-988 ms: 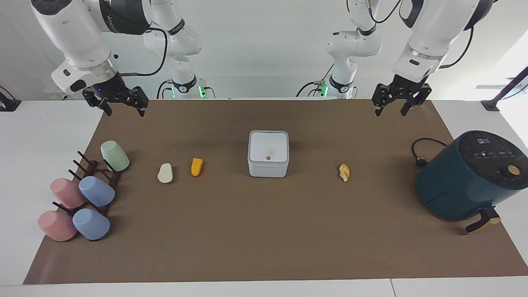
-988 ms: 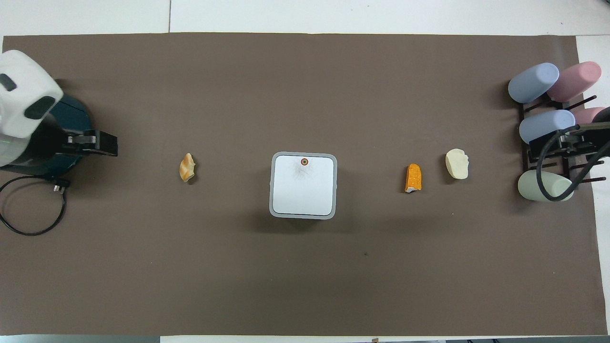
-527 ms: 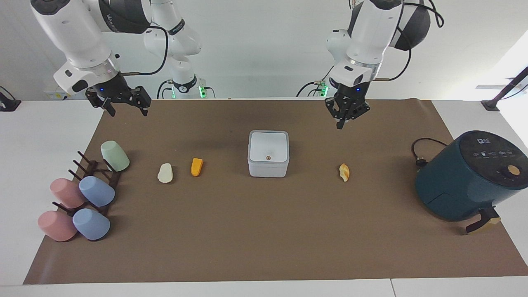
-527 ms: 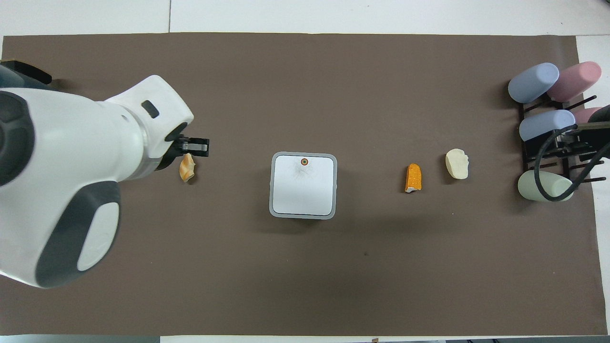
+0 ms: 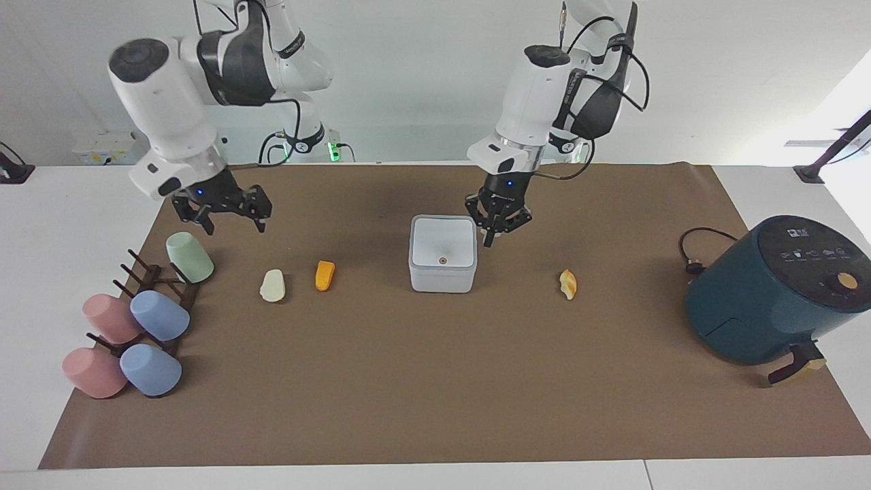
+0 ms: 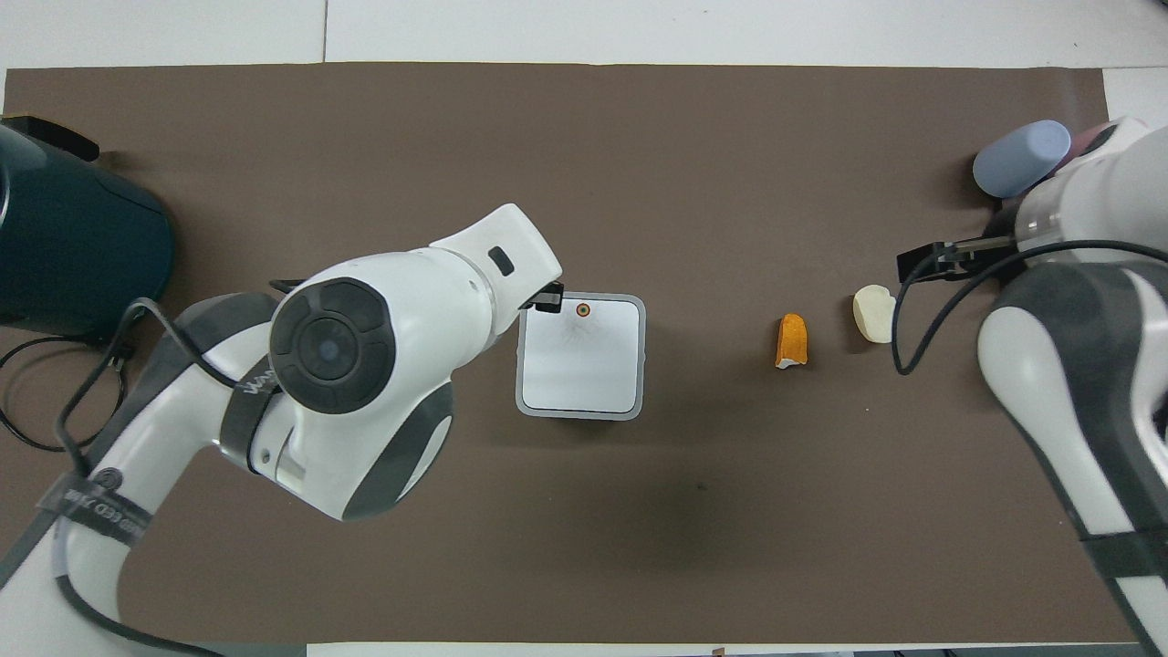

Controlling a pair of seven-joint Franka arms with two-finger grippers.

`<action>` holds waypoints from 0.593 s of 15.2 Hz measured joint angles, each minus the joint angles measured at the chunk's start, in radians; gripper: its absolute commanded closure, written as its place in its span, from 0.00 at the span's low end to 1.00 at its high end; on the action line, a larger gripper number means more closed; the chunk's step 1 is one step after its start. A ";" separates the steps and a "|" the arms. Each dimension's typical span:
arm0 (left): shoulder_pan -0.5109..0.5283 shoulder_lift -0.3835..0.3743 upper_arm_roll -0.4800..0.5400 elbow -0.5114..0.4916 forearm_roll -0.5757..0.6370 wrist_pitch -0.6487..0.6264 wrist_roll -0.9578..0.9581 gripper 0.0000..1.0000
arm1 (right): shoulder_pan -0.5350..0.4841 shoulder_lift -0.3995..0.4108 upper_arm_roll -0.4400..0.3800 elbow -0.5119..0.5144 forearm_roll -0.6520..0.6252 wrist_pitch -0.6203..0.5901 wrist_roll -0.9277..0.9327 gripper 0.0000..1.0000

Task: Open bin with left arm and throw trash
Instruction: 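Lift the lid with the left gripper while the right gripper grasps cream snack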

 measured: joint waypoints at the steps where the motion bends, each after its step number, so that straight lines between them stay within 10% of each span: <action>1: -0.021 0.025 0.000 0.000 0.000 0.029 -0.015 1.00 | 0.008 0.018 0.001 -0.061 0.000 0.073 0.000 0.00; 9: -0.077 0.141 0.003 -0.003 0.000 0.126 -0.035 1.00 | -0.021 0.133 -0.010 -0.295 0.000 0.420 -0.135 0.04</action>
